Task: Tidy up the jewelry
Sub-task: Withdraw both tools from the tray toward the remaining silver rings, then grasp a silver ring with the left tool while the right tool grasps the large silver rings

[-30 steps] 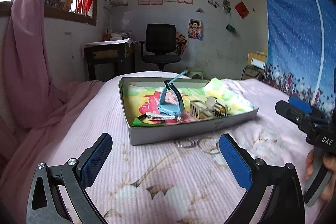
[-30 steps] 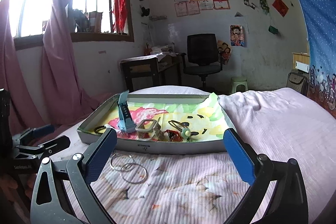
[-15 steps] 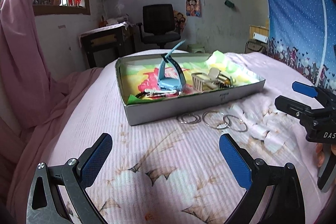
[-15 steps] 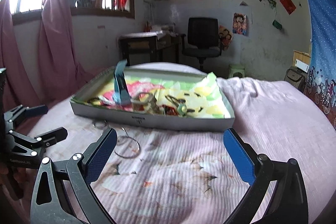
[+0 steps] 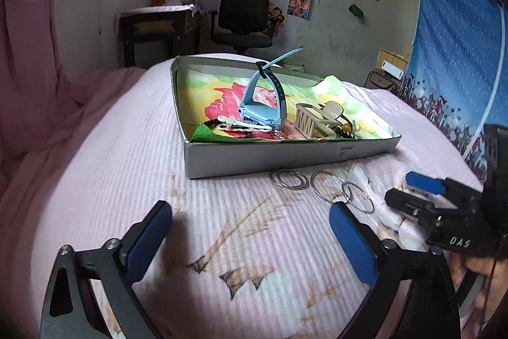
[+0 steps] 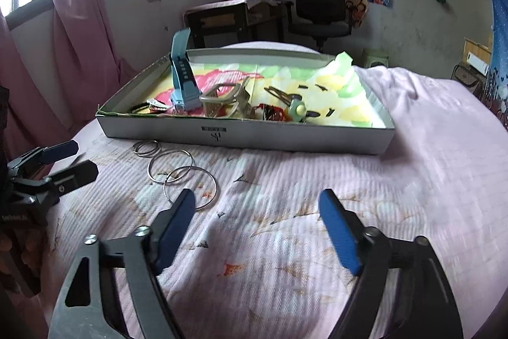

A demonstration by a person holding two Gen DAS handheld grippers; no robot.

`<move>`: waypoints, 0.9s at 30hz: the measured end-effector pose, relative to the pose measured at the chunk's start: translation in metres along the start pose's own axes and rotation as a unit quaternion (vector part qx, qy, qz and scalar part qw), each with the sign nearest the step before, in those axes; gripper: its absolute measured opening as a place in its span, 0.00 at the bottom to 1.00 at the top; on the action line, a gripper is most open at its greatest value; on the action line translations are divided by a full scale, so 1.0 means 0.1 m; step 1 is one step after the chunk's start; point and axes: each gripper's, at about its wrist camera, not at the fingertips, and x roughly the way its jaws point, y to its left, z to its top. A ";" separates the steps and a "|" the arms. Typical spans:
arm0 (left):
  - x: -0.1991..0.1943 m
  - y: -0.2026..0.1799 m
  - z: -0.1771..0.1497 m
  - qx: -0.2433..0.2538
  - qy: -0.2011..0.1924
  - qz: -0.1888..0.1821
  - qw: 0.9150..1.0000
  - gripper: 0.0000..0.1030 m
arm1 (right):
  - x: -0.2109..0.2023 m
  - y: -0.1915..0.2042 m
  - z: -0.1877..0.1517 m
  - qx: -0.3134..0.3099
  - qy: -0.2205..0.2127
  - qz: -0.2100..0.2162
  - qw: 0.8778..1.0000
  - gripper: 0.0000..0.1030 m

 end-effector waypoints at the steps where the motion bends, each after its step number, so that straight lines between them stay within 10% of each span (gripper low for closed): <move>1: 0.02 0.01 0.01 -0.003 0.002 -0.004 1.000 0.88 | 0.01 0.01 0.00 0.000 0.002 0.003 1.000 0.68; 11: 0.26 -0.17 0.10 0.012 0.029 -0.029 0.999 0.50 | 0.15 0.12 0.11 -0.021 0.010 0.030 0.999 0.39; 27: 0.56 -0.09 0.18 -0.045 0.065 -0.043 0.996 0.37 | 0.36 0.25 0.07 -0.043 0.041 0.053 0.997 0.19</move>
